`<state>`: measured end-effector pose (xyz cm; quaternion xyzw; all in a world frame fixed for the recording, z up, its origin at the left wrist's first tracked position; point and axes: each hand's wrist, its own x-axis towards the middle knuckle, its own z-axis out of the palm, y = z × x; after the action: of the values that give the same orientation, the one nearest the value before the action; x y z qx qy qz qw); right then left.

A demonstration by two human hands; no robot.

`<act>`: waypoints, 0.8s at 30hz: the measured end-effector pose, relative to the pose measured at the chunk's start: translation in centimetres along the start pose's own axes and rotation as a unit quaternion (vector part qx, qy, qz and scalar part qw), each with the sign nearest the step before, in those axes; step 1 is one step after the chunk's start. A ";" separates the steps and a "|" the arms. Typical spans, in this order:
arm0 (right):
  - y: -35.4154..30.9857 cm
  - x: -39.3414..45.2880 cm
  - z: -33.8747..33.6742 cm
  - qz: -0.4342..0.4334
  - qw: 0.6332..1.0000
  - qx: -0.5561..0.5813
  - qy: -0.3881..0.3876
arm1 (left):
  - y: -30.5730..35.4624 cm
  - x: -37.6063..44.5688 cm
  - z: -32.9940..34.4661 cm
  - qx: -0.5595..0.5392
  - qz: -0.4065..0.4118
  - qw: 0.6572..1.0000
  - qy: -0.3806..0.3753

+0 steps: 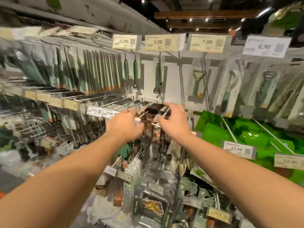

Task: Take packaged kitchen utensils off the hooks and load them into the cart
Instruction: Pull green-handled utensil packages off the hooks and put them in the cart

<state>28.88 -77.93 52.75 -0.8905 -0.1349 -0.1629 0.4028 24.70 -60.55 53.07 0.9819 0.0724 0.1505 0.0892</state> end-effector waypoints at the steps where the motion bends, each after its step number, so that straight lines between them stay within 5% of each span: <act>1: -1.6 -0.6 1.6 -0.014 1.000 0.003 -0.024 | -2.0 -1.1 -0.5 0.000 -0.019 1.000 0.001; 8: -12.4 -7.6 15.4 -0.083 0.976 0.043 -0.194 | -18.7 -12.1 -2.7 0.010 -0.170 0.985 -0.008; 15: -20.7 -19.4 29.8 -0.156 0.909 0.028 -0.386 | -34.7 -29.3 -2.7 0.012 -0.346 0.935 -0.072; 24: -25.0 -29.6 40.6 -0.249 0.830 -0.059 -0.495 | -44.6 -44.2 1.5 -0.034 -0.487 0.865 -0.112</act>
<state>-0.02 -34.28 32.48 -0.8104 -0.5234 0.1973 0.1744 -21.76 -24.79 30.36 0.8282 0.5261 -0.0210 0.1922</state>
